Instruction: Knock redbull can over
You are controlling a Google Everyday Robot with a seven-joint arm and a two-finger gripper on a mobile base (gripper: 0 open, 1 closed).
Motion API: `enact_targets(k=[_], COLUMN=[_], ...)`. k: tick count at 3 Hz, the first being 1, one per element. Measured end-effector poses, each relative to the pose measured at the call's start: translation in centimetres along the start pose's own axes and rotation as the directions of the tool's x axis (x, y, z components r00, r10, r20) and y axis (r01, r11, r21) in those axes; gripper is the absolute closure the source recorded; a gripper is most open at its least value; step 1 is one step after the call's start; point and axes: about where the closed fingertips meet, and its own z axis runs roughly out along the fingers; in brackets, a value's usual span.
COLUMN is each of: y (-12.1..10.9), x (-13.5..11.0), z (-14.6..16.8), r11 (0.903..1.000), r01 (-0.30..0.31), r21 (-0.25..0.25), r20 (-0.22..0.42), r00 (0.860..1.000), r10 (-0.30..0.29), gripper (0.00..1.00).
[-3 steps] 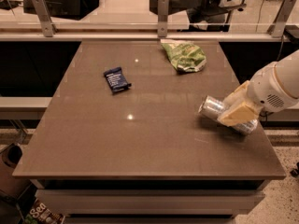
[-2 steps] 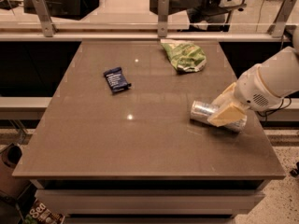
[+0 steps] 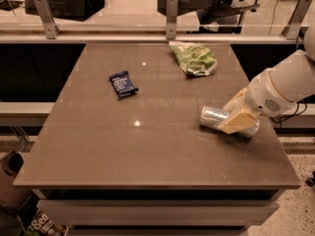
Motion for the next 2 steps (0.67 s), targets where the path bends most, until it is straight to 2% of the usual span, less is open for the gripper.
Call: enact_targets(k=[2], y=[0.18], x=[-0.23], z=[0.04], r11=[1.0000], r01=[0.005], r21=[-0.001], r20=[-0.001], r00=[1.000], r10=[-0.005], gripper=[0.35])
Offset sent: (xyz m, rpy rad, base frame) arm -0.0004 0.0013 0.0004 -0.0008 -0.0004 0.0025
